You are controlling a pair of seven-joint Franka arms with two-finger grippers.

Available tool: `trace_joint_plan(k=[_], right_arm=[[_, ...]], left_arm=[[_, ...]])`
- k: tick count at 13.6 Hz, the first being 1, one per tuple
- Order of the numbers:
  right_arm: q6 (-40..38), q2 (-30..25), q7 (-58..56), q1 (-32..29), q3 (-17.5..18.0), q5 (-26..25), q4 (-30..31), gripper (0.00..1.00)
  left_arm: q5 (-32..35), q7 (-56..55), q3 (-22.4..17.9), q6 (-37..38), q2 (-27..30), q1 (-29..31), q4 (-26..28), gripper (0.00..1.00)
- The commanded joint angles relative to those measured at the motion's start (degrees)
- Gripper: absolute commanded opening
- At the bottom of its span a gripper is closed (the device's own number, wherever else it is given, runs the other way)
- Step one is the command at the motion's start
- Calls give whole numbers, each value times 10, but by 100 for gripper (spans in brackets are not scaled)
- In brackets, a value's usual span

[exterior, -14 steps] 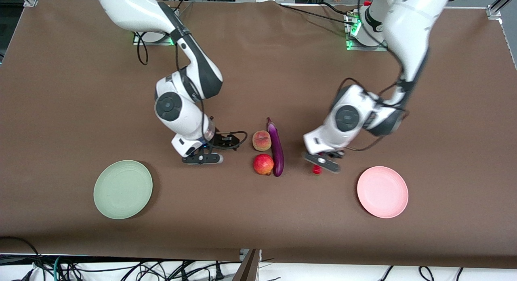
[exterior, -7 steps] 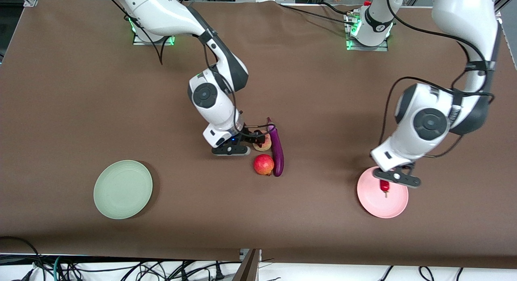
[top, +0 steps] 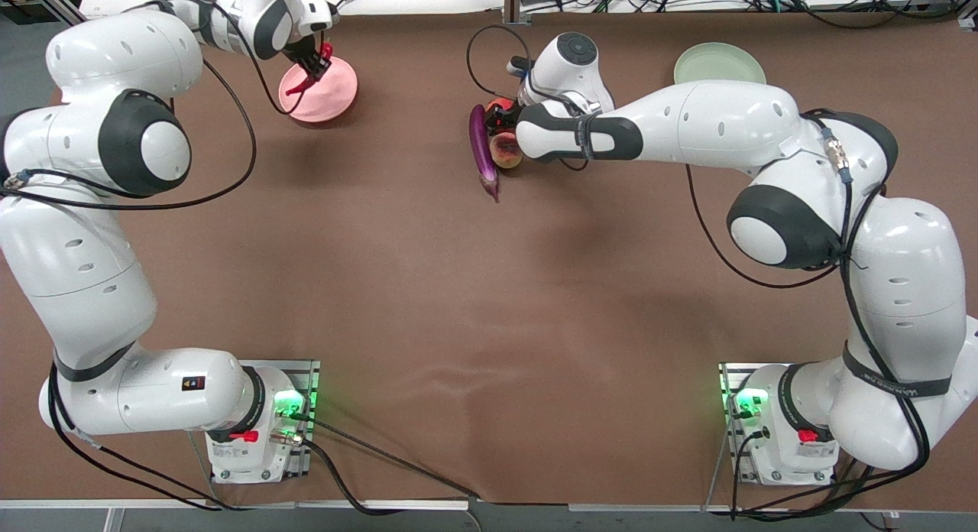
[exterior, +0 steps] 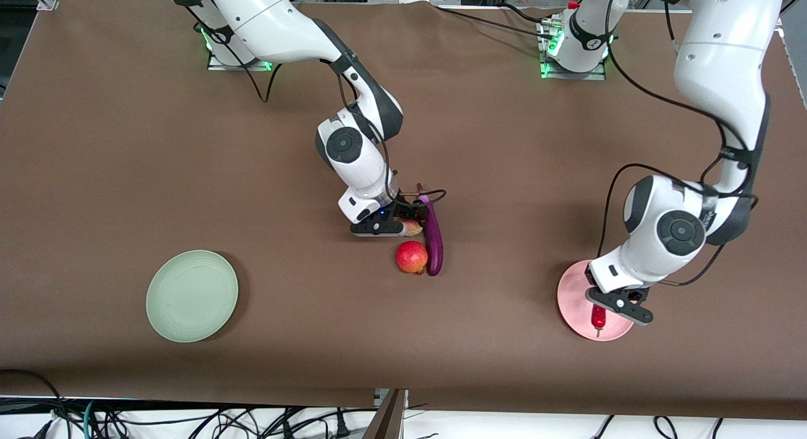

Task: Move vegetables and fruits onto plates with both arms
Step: 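Carry the chili onto the pink plate while the right gripper grasps the peach, then place the peach on the green plate while the left gripper reaches the eggplant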

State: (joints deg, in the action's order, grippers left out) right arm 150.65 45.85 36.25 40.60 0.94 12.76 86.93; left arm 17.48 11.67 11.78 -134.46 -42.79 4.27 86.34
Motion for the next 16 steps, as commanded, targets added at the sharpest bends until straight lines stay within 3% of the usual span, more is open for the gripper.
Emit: trace_joint_plan(k=[1, 2, 4, 6, 7, 8, 10, 13, 16], right_arm=[[15, 18, 10, 9, -4, 5, -17, 100], [16, 20, 11, 11, -4, 5, -17, 100], [16, 26, 12, 12, -4, 5, -17, 100], [27, 30, 11, 13, -4, 4, -16, 92], [36, 32, 11, 18, -4, 2, -16, 82], [39, 35, 11, 18, -4, 4, -16, 53], [38, 31, 5, 16, -7, 2, -16, 32], [6, 3, -3, -10, -10, 0, -18, 30], [-153, -22, -79, -67, -10, 0, -78, 30]], left_arm=[[7, 13, 5, -2, -12, 4, -14, 79], [7, 16, 5, 0, -11, 5, -14, 100], [7, 15, 6, 5, -5, 7, -14, 100], [6, 12, 9, 44, 18, 10, -20, 100], [6, 12, 10, 77, 38, 9, -22, 100], [5, 10, 11, 104, 62, 9, -23, 100], [5, 5, 11, 171, 109, 7, -26, 100], [-15, -2, 11, 273, 177, 7, -32, 100], [-116, -76, 6, 385, 203, 10, -64, 100]])
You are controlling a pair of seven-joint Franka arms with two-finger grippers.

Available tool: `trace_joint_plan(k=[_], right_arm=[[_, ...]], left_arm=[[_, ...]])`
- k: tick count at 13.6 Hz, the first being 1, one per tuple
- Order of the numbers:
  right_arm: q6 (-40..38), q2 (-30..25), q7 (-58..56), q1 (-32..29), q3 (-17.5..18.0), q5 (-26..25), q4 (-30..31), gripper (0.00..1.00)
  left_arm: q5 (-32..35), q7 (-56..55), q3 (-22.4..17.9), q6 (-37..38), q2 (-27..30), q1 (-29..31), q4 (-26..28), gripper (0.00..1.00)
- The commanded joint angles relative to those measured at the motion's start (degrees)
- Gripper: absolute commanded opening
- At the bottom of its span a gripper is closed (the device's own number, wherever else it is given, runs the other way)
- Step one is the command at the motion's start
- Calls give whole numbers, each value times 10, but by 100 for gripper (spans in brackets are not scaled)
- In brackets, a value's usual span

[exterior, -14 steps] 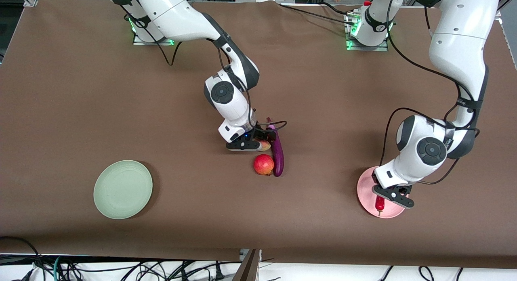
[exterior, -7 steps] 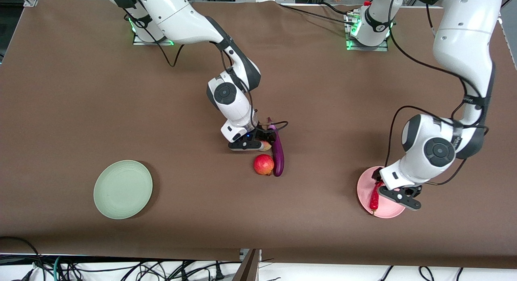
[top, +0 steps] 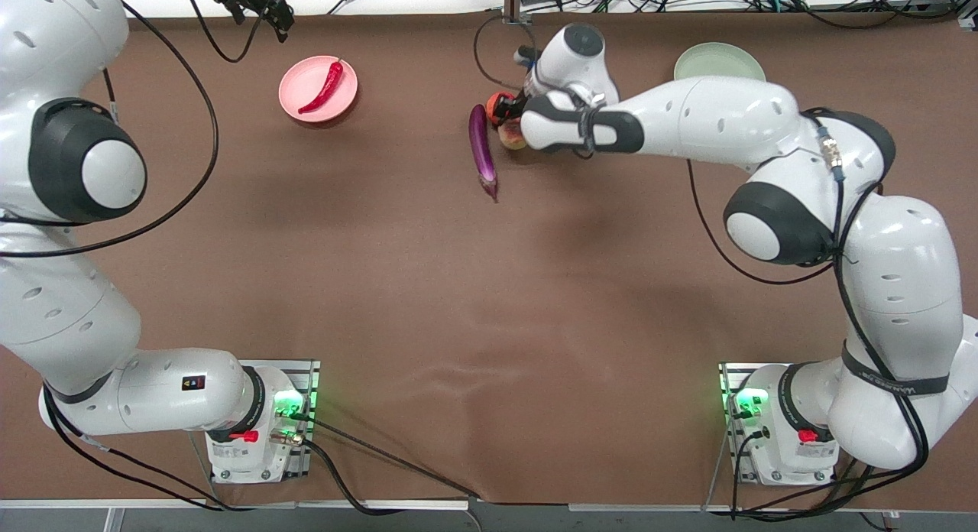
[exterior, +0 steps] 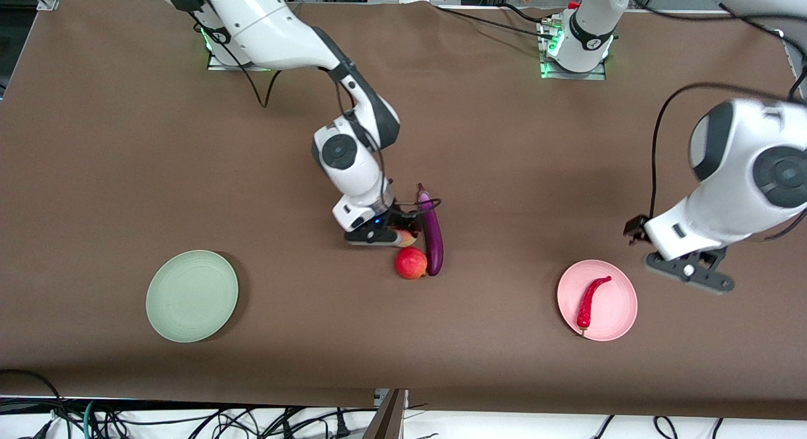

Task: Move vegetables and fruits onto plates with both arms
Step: 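Place the peach on the green plate while the left gripper reaches the eggplant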

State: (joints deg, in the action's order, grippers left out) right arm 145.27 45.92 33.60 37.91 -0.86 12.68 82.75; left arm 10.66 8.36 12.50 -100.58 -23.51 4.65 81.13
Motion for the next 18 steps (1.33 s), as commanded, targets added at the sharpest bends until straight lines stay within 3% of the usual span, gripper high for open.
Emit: trace_joint_plan(k=[1, 6, 9, 12, 14, 18], right_arm=[[-159, -29, -95, -61, 8, 0, -62, 30], [-284, -59, -332, -210, 7, -2, -66, 27], [-290, -53, -495, -303, 7, -2, -60, 28], [-282, -30, -562, -346, 3, -35, -60, 28], [-251, -16, -594, -371, 3, -70, -60, 28], [-190, 10, -619, -387, 3, -75, -59, 28]], left_arm=[[-81, -72, -1, 66, 13, 10, -13, 100], [-167, -123, 24, 81, 12, 2, 10, 100], [-188, -155, 31, -15, -6, -48, 45, 100], [-181, -248, 29, -134, -40, -120, 64, 100], [-156, -321, 27, -205, -72, -165, 64, 100], [-8, -477, 30, -304, -154, -247, 65, 100]])
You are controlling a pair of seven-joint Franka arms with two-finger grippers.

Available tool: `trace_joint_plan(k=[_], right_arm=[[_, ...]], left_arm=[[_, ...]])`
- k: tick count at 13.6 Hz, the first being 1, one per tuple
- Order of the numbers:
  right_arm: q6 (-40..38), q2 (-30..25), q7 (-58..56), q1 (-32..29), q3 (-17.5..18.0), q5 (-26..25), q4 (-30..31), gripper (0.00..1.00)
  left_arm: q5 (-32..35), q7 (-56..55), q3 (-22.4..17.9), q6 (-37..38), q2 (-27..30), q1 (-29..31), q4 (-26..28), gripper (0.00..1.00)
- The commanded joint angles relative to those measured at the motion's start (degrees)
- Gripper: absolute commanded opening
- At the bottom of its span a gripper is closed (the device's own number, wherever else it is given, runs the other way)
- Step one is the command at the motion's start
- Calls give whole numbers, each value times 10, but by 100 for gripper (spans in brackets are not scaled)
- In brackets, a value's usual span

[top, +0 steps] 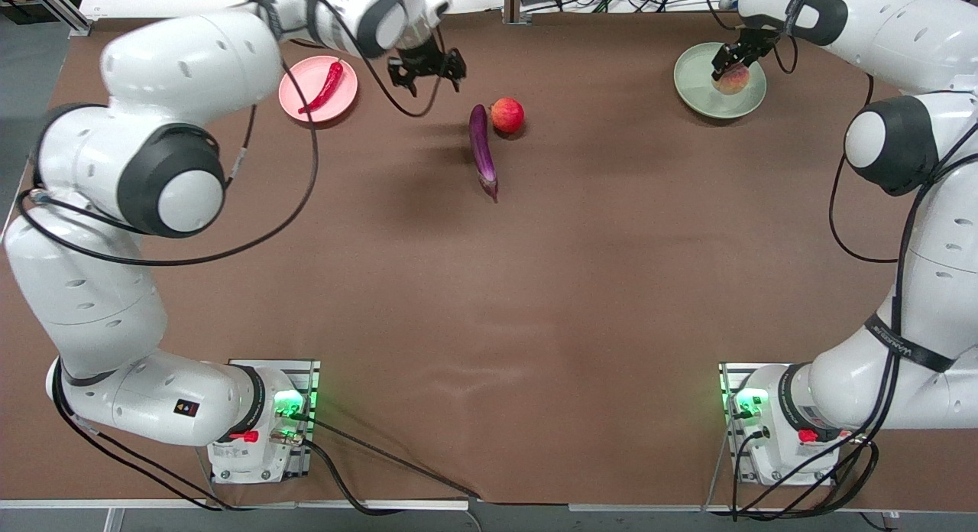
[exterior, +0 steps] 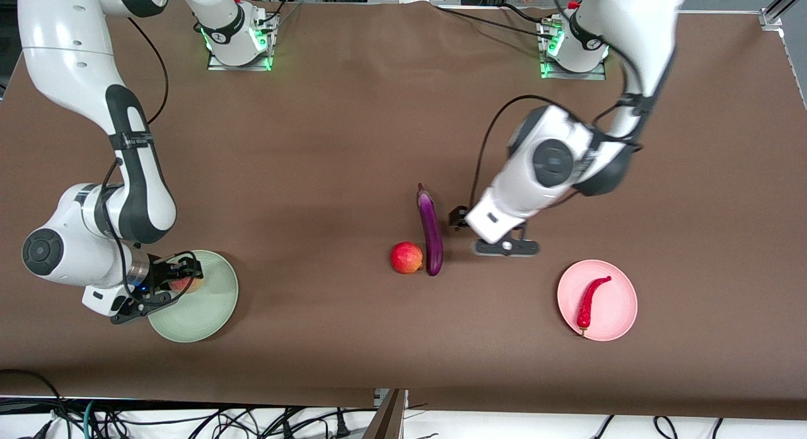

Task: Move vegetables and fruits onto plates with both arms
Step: 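Place the peach on the green plate while the left gripper reaches the eggplant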

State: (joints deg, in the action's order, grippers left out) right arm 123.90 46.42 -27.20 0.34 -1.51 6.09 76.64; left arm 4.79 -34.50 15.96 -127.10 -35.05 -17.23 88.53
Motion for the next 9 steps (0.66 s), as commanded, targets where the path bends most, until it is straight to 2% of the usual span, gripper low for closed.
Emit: trace_joint_plan(k=[1, 2, 5, 6, 7, 8, 9], right_arm=[[35, 10, -21, -15, 10, -9, 1, 28], [48, 14, -35, -17, 10, -9, 2, 28], [78, 28, -73, -31, 10, -8, 7, 28], [85, 27, -76, -32, 10, -8, 12, 34], [85, 27, -76, -32, 10, -7, 11, 70], [83, 27, -73, -32, 10, -3, 10, 100], [80, 22, -72, -32, 11, 1, 7, 100]], left_arm=[[58, -71, -8, -64, -57, -52, -8, 100], [61, -104, -13, -78, -69, -71, -7, 100], [133, -134, -13, -85, -92, -90, -6, 100], [139, -134, -13, -86, -101, -96, -6, 91], [139, -135, -15, -85, -106, -102, -6, 77], [139, -136, -15, -85, -107, -103, -6, 63], [139, -138, -15, -84, -107, -102, -5, 57]])
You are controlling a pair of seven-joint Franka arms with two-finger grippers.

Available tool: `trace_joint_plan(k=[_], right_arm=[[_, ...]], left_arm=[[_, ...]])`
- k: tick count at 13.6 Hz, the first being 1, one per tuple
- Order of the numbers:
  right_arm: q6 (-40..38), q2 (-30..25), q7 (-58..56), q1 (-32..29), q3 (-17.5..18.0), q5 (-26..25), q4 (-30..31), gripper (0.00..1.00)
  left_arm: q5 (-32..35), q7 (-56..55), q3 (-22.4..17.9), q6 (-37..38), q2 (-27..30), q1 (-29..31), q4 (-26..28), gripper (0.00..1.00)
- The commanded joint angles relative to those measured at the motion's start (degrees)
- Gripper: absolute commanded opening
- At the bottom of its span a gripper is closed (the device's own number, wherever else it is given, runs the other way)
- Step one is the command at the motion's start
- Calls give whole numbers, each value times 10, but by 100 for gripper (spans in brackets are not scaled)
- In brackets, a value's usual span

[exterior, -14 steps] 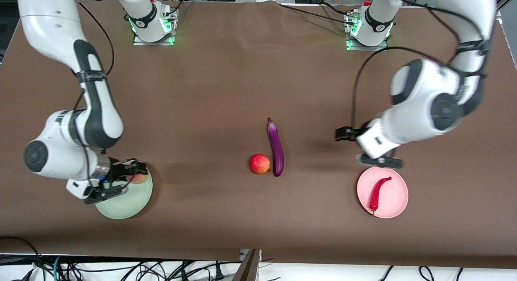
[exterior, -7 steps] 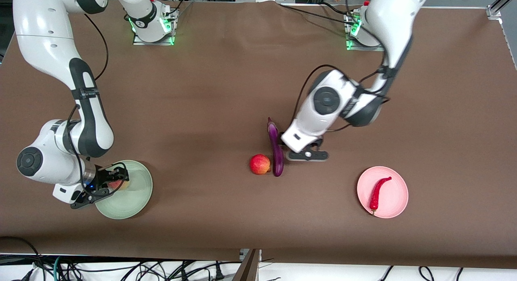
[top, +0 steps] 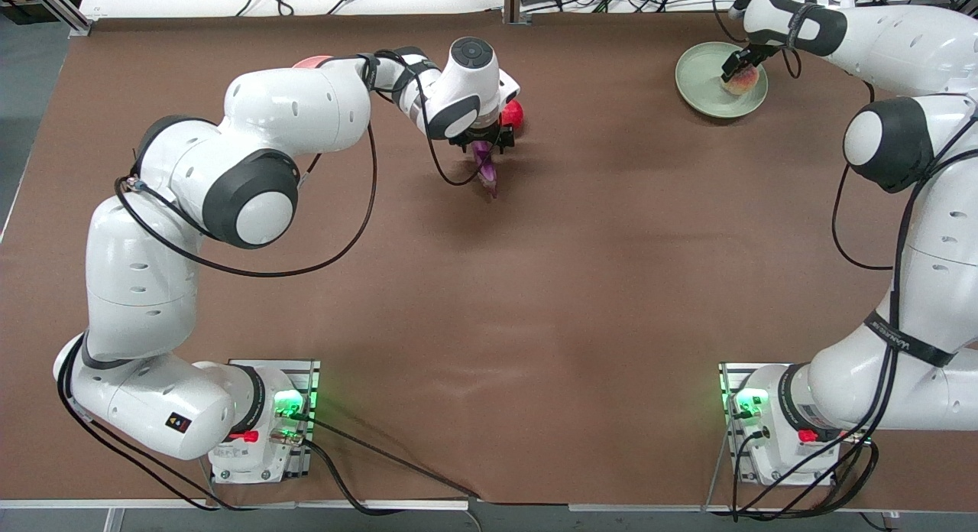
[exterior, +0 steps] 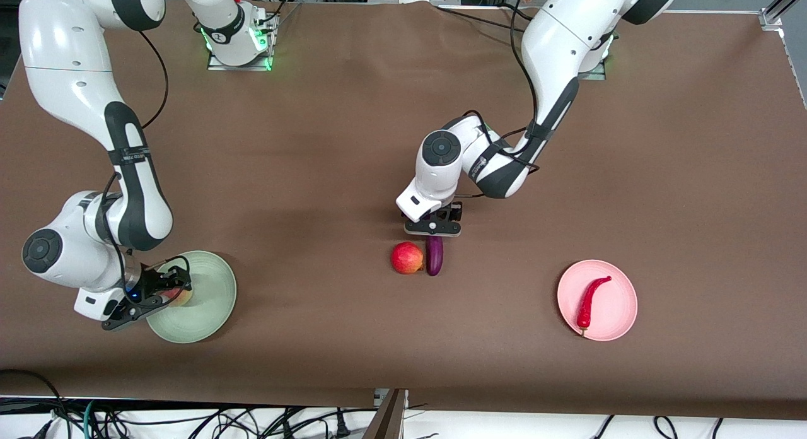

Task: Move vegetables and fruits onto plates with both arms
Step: 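Place the peach on the green plate while the left gripper reaches the eggplant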

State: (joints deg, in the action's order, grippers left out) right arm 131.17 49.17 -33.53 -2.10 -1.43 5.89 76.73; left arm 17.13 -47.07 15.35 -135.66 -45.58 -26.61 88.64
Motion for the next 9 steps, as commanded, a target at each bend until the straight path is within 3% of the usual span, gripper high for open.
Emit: trace_joint_plan(k=[1, 2, 4, 5, 9], right_arm=[[6, -14, -3, -2, 13, 4, 4, 100], [5, -23, 4, 8, 16, 3, 4, 100], [2, -43, 47, 41, 15, 4, 4, 100], [1, -46, 75, 48, 19, 6, 4, 100], [7, -57, 235, 82, 71, 6, 3, 100]], left_arm=[[16, -19, -8, 1, -5, -8, -5, 53], [16, -23, -9, 2, -9, -7, -4, 48], [16, -23, -9, 5, -11, -2, 0, 17], [15, -24, -9, 8, -11, 3, 0, 9], [15, -23, -9, 79, 10, 36, -7, 3]])
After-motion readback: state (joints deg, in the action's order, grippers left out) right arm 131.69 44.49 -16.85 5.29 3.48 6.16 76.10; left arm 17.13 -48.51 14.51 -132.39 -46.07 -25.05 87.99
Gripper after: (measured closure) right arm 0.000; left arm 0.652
